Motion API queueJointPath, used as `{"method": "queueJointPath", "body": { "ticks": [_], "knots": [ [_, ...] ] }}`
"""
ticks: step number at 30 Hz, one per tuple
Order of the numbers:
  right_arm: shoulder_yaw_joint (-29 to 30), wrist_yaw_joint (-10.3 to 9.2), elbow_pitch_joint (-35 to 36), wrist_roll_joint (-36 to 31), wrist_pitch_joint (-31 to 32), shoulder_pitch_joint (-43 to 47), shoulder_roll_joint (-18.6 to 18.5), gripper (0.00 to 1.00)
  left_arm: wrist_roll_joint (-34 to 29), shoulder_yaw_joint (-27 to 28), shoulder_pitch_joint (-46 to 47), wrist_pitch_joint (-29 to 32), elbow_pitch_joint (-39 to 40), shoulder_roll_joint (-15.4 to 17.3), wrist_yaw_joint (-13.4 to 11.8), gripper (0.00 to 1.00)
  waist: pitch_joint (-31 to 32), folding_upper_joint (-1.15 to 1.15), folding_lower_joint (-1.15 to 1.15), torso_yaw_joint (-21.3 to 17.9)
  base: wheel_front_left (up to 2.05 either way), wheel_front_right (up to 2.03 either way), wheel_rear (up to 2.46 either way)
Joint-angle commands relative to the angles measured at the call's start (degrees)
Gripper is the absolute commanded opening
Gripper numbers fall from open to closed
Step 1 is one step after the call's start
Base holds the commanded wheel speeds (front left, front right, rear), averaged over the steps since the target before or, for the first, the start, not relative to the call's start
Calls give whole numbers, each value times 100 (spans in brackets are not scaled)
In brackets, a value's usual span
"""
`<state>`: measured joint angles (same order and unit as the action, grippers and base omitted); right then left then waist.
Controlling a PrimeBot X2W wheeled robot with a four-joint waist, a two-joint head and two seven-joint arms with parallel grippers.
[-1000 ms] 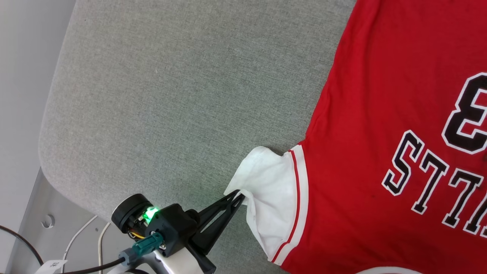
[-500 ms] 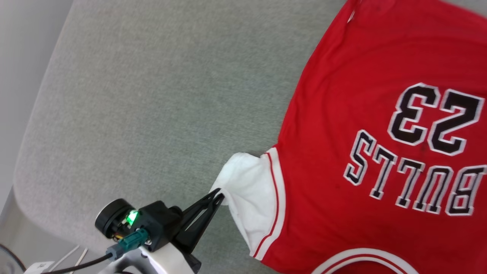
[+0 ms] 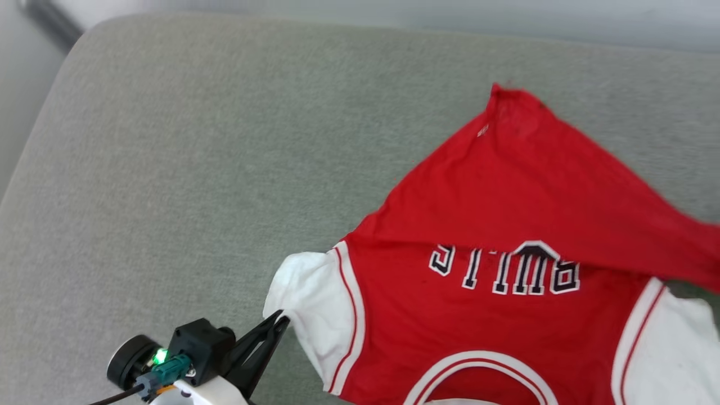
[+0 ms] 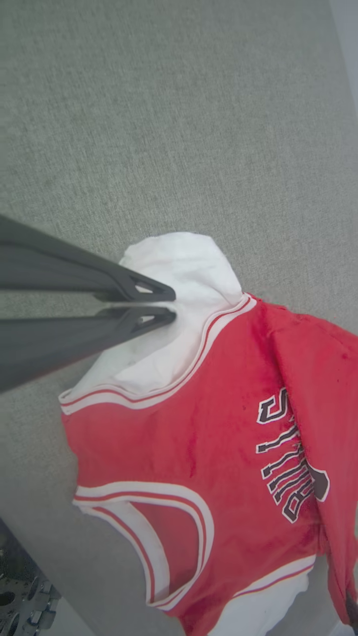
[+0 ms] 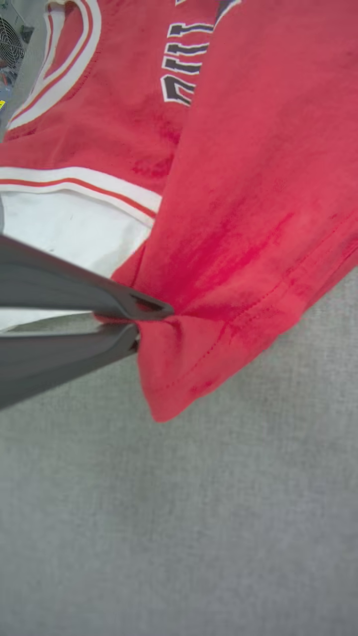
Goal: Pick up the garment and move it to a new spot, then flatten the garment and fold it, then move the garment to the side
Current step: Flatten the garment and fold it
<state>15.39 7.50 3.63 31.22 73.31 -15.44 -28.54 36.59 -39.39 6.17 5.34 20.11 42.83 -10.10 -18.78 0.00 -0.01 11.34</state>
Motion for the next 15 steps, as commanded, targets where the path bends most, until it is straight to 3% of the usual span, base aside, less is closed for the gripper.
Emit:
{"method": "queueJointPath", "body": {
  "ticks": [1, 8, 15],
  "knots": [
    [42, -2, 118, 47, -55, 259, 72, 0, 61, 24, -102, -36, -76, 36, -12, 0, 288, 0, 1, -289, 0, 0, 0],
    [289, -2, 642, 214, -241, 1510, 509, 0, 265, 82, -388, -240, -356, 60, -14, 0, 530, 0, 1, -526, 0, 0, 0],
    [296, -2, 645, 251, -498, 2296, 844, 0, 340, 73, -476, -307, -462, 22, -21, 0, 622, 0, 1, -659, 0, 0, 0]
  ]
}}
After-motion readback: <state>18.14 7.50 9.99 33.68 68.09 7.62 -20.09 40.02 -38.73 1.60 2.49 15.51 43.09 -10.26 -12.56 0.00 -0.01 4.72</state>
